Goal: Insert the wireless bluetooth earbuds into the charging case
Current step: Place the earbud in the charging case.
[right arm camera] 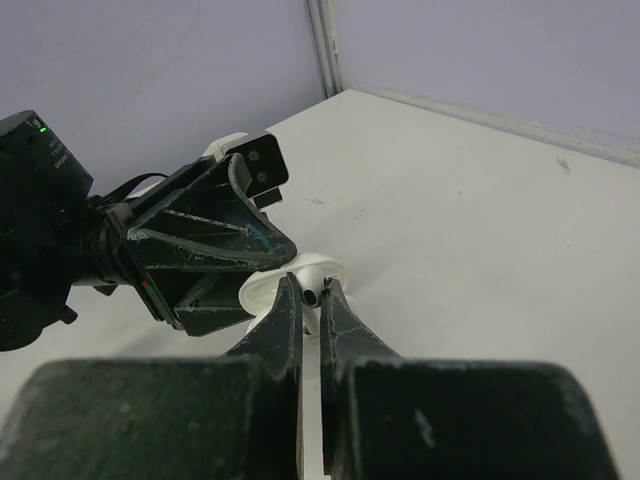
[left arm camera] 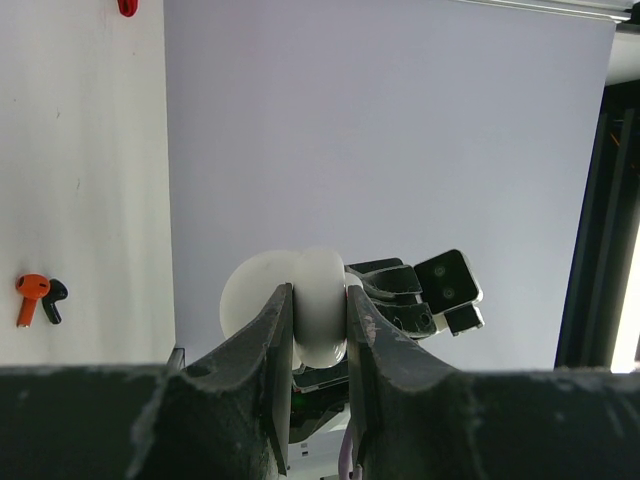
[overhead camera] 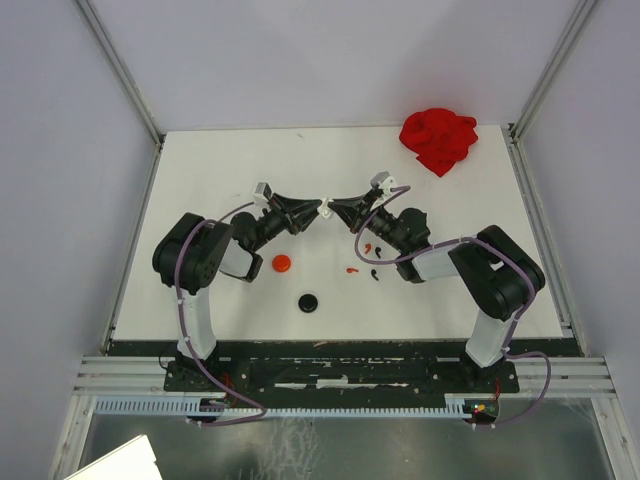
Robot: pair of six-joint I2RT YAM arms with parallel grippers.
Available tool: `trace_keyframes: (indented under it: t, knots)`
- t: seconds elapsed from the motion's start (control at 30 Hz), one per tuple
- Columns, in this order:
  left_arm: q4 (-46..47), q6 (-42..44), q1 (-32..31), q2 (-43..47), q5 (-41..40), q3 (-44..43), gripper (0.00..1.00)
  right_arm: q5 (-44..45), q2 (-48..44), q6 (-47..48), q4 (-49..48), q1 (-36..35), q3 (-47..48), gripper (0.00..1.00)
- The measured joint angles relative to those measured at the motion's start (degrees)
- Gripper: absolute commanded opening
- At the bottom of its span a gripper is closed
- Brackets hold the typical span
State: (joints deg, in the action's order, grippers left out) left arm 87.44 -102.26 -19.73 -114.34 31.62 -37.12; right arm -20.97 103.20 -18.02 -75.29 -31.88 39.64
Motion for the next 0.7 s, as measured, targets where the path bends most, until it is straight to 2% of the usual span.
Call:
trace_keyframes:
  t: [0.7]
  knots:
    - [-0.3,0.0,0.0,1.4,-0.1,0.0,0.03,1.7,-0.2,-4.3,-0.9,0.0,-0.3,0.01]
